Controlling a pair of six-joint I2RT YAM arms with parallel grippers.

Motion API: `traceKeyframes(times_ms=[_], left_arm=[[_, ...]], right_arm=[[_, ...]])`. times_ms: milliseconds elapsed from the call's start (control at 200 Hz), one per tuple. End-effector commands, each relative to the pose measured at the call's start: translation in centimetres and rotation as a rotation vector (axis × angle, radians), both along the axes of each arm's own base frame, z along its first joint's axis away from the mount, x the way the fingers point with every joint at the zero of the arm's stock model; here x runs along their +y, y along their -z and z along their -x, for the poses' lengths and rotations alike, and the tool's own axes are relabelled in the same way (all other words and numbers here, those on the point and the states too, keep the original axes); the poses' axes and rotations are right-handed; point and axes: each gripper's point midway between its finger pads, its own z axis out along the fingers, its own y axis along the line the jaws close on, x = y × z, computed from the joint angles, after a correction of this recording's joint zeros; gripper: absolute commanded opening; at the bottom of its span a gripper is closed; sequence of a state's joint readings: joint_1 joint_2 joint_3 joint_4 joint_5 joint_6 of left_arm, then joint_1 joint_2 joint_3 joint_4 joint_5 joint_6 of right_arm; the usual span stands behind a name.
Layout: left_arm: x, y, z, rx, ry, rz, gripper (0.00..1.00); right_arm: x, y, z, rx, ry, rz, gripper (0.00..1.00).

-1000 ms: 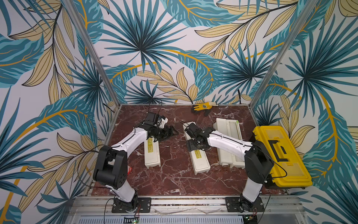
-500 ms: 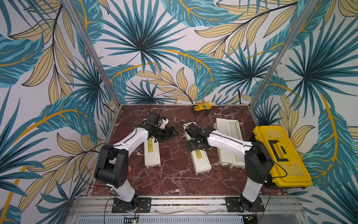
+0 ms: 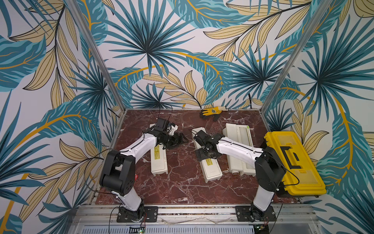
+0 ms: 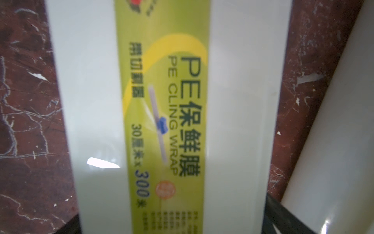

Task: Put plastic wrap rolls into dispensers
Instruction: Close the lid on the plastic wrap cutting box.

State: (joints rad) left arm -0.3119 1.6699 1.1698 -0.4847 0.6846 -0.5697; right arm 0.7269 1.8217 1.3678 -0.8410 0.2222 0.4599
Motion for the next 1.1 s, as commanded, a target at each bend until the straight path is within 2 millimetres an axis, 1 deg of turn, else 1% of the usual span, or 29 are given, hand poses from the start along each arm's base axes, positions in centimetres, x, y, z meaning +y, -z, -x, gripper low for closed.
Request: traceKeyframes(times_ms=[0,275,406,471,671,766,901,1011,1096], left_arm=[[-0.5,0.7,0.2,0.017,0.014,-0.002,0.85],[-1.6,1.8,0.9,0.050,0.039,-0.011,0.87],[-2.1,1.8,0.9,0.051,0.050,-0.011,0.88],[-2.3,1.9,0.8,0.050,0.053,-0.012,0.88],[-3.0,2.2,0.8,0.057,0.069,-0.014,0.88],[-3.3,2.6,0.7,0.064,0.077,-0.017,0.88],[-3.6,3.4,0.4,0.075,0.083,-0.025,0.88],[-3.8,4.0,0.3,0.085,0.085,-0.029,0.88],[-4.0,4.5,0.2,0.093,0.086,-0.024,0.88]], right_arm=[[-1.0,-0.9,1.2,0.030,0.005,0.009,0.99],[-0.7,-1.2,2.0,0.056,0.010,-0.026,0.99],[-0.8,-1.2,2.4,0.067,0.024,-0.036,0.99],[-1.0,-1.5,2.5,0.062,0.029,-0.038,0.99],[-0.5,-2.6,2.9,0.062,0.007,-0.081,0.99],[-0.5,-2.8,3.4,0.072,-0.003,-0.095,0.99],[-0.9,-2.9,4.1,0.092,-0.005,-0.092,0.99],[-0.9,-3.9,4.7,0.082,-0.018,-0.122,0.99],[-0.4,-4.9,5.1,0.081,-0.053,-0.171,0.99]])
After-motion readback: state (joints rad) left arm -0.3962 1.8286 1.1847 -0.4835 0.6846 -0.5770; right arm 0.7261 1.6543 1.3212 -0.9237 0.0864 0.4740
